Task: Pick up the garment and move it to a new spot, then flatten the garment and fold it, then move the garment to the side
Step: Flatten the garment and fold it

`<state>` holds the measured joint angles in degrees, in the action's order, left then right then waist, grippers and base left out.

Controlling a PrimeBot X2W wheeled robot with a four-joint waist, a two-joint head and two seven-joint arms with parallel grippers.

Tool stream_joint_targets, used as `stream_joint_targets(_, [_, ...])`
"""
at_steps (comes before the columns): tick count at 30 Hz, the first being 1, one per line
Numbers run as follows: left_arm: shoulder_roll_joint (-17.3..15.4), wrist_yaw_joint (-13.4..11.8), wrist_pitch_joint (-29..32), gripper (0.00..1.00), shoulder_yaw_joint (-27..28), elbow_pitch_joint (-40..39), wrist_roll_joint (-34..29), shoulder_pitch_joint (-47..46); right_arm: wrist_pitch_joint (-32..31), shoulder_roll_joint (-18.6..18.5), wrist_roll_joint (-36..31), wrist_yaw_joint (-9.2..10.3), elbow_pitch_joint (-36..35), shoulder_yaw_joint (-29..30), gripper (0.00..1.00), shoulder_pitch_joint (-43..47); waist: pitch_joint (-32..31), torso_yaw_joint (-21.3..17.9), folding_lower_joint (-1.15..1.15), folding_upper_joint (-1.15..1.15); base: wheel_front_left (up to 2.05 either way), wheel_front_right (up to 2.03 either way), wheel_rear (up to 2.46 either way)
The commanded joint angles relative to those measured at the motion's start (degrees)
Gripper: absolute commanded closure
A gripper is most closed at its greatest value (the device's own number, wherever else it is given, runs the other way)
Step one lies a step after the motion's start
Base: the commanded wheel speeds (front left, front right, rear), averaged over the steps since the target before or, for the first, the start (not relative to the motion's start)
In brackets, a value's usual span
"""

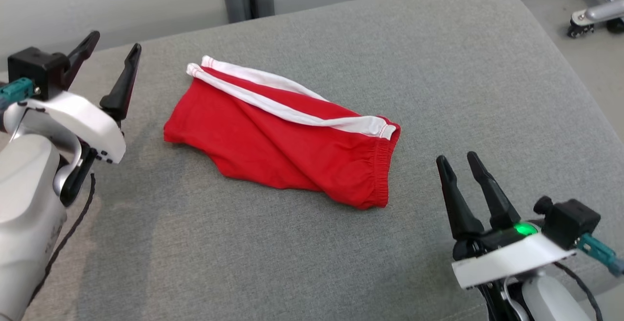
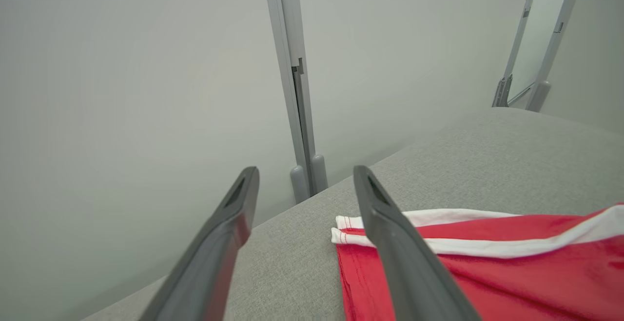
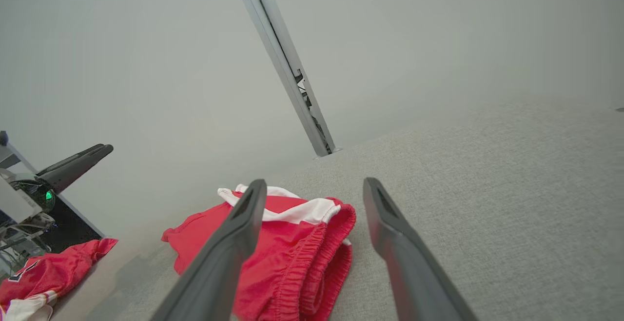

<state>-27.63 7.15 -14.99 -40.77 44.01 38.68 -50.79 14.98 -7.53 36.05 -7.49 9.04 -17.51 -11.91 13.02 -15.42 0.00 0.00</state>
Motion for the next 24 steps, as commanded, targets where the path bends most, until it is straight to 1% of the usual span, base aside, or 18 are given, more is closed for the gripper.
stream_joint_targets(1, [-0.3, -0.2, -0.3, 0.00, 1.1, -0.8, -0.9, 2.3, 0.3, 0.2, -2.7, -0.01, -1.9, 0.7, 0.00, 2.2, -1.6, 0.8, 0.00, 0.00, 0.00, 0.00, 0.00])
stream_joint_targets(3, [-0.7, -0.2, -0.3, 0.00, 2.1, -1.6, -1.7, 3.5, 0.3, 0.6, -5.2, -0.01, -3.6, 1.5, 0.00, 4.5, -2.2, 1.1, 0.00, 0.00, 0.00, 0.00, 0.00])
stream_joint_targets(5, [-0.9, -0.2, -0.3, 0.00, 2.9, -1.9, -2.3, 4.3, 0.3, 0.2, -9.7, -0.01, -5.8, 1.3, 0.00, 5.9, -2.4, 1.3, 0.00, 0.00, 0.00, 0.00, 0.00])
stream_joint_targets(7, [-1.0, -0.1, -0.3, 0.00, 3.2, -1.8, -3.1, 4.9, 0.3, 1.3, -10.8, -0.01, -6.8, 1.7, 0.00, 8.3, -2.6, 1.4, 0.00, 0.00, 0.00, 0.00, 0.00])
stream_joint_targets(10, [-1.2, 0.0, -0.3, 0.00, 3.3, -1.5, -4.2, 4.6, 0.3, 1.7, -13.0, -0.01, -7.8, 1.7, 0.00, 9.4, -2.8, 1.4, 0.00, 0.00, 0.00, 0.00, 0.00])
stream_joint_targets(15, [-0.8, 0.2, -0.1, 0.00, 1.6, -0.2, -5.3, 2.8, 0.3, 2.5, -13.4, -0.01, -7.6, 1.6, 0.00, 10.6, -2.8, 1.0, 0.00, 0.00, 0.00, 0.00, 0.00])
stream_joint_targets(17, [-0.5, 0.3, 0.9, 0.00, 0.3, 0.7, -5.4, 1.5, 0.3, 2.7, -13.2, -0.01, -7.5, 1.4, 0.00, 10.6, -2.6, 0.8, 0.00, 0.00, 0.00, 0.00, 0.00])
stream_joint_targets(21, [0.2, 0.3, 4.8, 0.00, -3.5, 1.9, -4.2, -1.0, 0.3, 2.8, -12.9, -0.01, -7.2, 0.7, 0.00, 9.3, -1.5, -0.3, 0.00, 0.00, 0.00, 0.00, 0.00])
stream_joint_targets(24, [0.0, 0.3, 8.3, 0.00, -6.6, 2.5, -1.9, -2.2, 0.3, 2.9, -12.5, -0.01, -6.9, -0.1, 0.00, 8.4, -0.3, -1.3, 0.00, 0.00, 0.00, 0.00, 0.00])
